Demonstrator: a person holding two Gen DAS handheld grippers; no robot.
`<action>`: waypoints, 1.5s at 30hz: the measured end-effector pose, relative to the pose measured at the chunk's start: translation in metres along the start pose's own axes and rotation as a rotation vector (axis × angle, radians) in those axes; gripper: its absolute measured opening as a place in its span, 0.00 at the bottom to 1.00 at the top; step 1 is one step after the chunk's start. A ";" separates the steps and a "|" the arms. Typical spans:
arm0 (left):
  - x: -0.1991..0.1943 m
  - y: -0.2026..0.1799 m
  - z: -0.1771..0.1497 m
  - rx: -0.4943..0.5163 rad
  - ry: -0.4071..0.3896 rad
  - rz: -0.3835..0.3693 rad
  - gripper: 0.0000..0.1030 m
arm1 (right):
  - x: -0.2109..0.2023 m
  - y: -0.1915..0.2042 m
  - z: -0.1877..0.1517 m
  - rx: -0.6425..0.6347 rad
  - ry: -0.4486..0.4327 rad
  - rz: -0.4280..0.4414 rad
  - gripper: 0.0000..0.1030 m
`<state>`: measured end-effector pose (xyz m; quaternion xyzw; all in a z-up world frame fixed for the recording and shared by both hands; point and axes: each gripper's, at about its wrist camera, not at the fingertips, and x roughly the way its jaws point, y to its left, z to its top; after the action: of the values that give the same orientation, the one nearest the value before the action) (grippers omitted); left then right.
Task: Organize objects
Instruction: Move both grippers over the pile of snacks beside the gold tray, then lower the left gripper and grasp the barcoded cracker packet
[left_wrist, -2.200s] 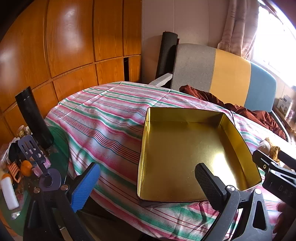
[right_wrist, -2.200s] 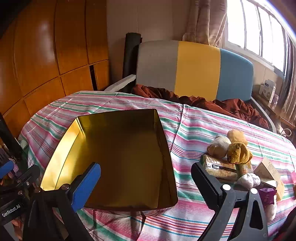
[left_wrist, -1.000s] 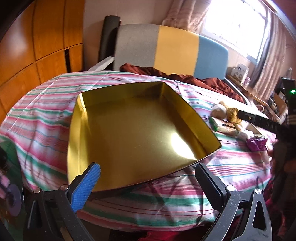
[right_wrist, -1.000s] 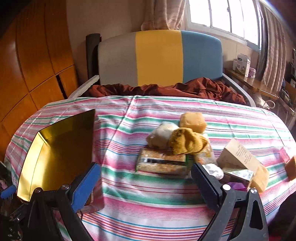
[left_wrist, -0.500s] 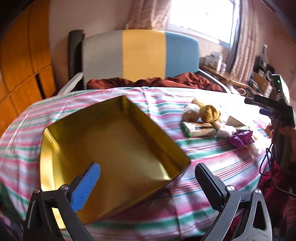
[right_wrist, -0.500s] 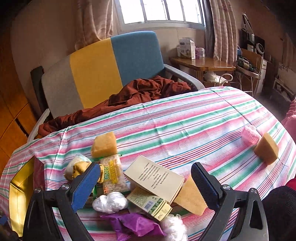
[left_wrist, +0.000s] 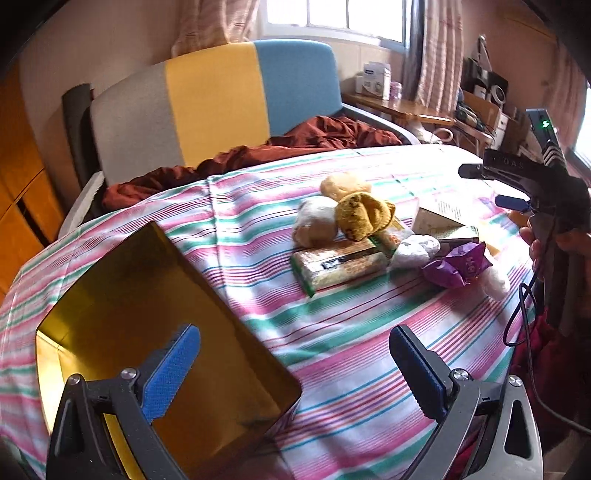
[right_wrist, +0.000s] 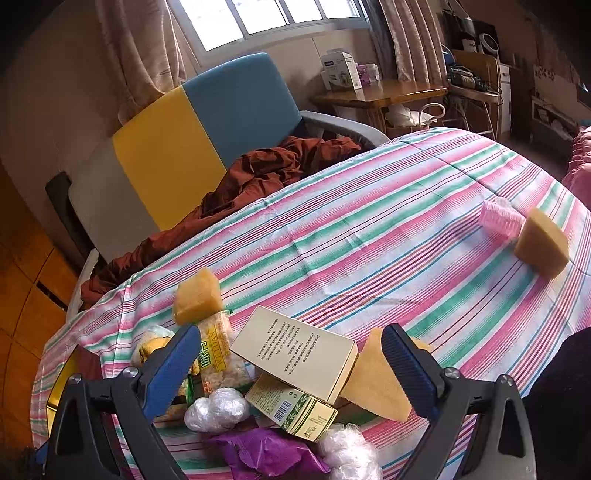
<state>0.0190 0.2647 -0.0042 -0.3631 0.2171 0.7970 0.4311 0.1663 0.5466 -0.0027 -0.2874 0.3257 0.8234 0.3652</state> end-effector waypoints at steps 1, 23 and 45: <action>0.006 -0.004 0.004 0.013 0.010 0.002 1.00 | 0.001 0.000 0.000 0.003 0.005 0.003 0.97; 0.142 -0.044 0.070 0.248 0.250 -0.075 1.00 | 0.005 0.001 0.001 -0.002 0.032 0.046 0.97; 0.114 -0.075 0.021 0.136 0.240 -0.143 0.51 | 0.008 0.003 0.001 -0.011 0.045 0.057 0.97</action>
<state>0.0329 0.3785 -0.0803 -0.4402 0.2941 0.6986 0.4813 0.1589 0.5493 -0.0071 -0.2984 0.3371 0.8286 0.3328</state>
